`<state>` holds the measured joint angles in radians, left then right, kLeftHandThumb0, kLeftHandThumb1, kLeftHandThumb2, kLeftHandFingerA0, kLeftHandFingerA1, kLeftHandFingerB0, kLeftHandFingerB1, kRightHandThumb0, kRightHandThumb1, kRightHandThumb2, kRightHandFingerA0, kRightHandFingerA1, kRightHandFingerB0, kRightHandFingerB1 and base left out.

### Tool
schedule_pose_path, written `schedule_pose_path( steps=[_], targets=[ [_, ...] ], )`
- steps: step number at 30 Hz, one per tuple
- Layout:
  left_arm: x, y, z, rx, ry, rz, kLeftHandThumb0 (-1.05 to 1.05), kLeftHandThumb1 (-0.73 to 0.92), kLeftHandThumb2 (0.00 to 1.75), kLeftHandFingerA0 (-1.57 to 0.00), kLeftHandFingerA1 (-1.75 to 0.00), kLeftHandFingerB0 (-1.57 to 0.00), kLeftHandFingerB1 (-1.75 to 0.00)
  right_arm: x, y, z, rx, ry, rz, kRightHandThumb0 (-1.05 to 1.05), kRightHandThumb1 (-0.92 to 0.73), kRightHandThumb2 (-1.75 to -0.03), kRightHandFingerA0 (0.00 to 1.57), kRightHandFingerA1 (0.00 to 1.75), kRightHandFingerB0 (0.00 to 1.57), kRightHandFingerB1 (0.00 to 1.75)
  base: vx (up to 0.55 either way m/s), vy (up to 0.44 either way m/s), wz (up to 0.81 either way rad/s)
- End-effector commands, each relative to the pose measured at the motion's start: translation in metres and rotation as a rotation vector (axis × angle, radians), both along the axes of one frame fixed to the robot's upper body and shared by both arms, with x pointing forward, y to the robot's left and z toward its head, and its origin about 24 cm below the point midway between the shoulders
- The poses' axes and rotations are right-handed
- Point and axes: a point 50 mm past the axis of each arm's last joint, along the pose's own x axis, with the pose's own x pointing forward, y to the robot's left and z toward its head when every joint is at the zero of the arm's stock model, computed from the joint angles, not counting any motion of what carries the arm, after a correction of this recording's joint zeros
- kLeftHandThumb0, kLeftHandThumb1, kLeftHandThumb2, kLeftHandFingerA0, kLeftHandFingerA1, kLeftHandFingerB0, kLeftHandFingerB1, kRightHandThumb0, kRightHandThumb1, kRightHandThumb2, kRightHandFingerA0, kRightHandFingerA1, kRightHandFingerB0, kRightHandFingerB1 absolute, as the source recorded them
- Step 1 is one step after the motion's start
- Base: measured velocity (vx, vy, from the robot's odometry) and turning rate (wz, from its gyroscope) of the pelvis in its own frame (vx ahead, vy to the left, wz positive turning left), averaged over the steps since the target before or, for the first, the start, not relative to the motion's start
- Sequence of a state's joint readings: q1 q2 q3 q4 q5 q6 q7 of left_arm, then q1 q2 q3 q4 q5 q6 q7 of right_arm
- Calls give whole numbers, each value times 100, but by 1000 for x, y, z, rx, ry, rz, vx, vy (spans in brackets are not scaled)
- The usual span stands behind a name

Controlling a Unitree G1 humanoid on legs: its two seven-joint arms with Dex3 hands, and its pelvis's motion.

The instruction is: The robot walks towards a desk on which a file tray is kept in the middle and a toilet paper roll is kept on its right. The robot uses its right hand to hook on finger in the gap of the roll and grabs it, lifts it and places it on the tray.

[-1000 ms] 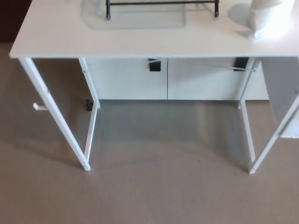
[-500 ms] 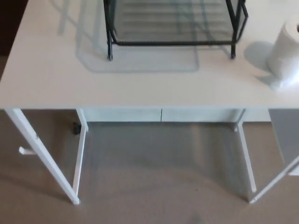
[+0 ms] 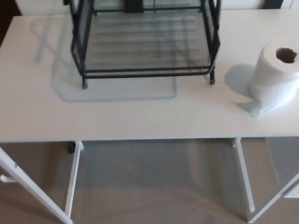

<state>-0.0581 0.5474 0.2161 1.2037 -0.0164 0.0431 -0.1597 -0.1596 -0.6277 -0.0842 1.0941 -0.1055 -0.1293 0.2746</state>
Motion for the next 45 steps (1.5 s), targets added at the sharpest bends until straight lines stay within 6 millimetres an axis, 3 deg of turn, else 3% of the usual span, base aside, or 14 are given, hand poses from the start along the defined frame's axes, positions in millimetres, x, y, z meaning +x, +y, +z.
schedule_pose_path(
  steps=[1,12,13,16,18,22,23,27,31,32,36,37,39,45],
  targets=[
    [-3,5,4,7,-1,10,-70,82,65,-25,-67,-28,-60,-2,-2,1,6,-53,-30,-72,-46,-83,2,34,17,44,98,72,-6],
    [-11,20,17,-6,-98,106,-75,78,63,-67,-102,-17,-61,-9,-22,14,212,-114,-249,-51,-39,-82,0,43,2,37,76,155,7],
    [-15,25,23,-17,-120,99,-77,81,68,-77,-95,-7,-61,-13,-24,14,334,-216,-404,-40,-56,-55,42,120,11,27,92,57,10],
    [-13,30,29,-35,-170,131,-79,82,64,-46,-74,-3,-64,-15,-32,20,440,-323,-565,-36,-50,-55,24,59,13,34,87,47,7],
    [-12,32,32,-28,-176,125,-69,57,106,-64,-85,0,-56,-16,-41,29,401,-354,-617,-48,-48,-64,63,125,13,39,0,0,0],
    [-9,31,33,-42,-190,101,-80,83,65,-42,-77,-4,-65,-14,-52,48,332,-362,-589,-57,-46,-79,82,112,3,36,0,0,0],
    [-7,30,33,-43,-181,99,-80,66,98,-32,-69,-6,-60,-13,-56,55,379,-533,-647,-48,-46,-56,76,142,9,38,0,0,0],
    [-9,29,30,-70,-191,116,-79,65,97,-35,-72,-6,-61,-9,-63,73,225,-555,-575,-58,-42,-78,44,73,5,28,0,0,0],
    [-8,30,33,-75,-202,104,-81,83,64,-39,-84,-2,-69,0,-64,83,172,-605,-594,-53,-50,-59,84,149,10,23,0,0,0],
    [-7,30,34,-72,-203,102,-67,59,108,-61,-85,-1,-58,10,-62,93,184,-665,-562,-50,-48,-54,62,143,14,34,0,0,0],
    [-5,31,36,-69,-202,115,-80,65,98,-64,-89,-9,-63,29,-57,109,266,-758,-546,-58,-35,-67,72,118,17,45,0,0,0],
    [-4,31,36,-65,-200,99,-77,85,64,-42,-81,-6,-64,45,-50,128,141,-685,-355,-59,-38,-74,32,57,11,45,0,0,0],
    [-4,30,35,-51,-188,92,-67,61,107,-61,-84,-3,-57,74,-27,157,71,-694,-113,-63,-44,-53,58,54,22,50,0,0,0],
    [-9,30,32,-64,-181,109,-78,66,94,-35,-72,-10,-62,108,35,186,-39,-533,292,-58,-53,-58,31,44,11,22,0,0,0]
  ],
)
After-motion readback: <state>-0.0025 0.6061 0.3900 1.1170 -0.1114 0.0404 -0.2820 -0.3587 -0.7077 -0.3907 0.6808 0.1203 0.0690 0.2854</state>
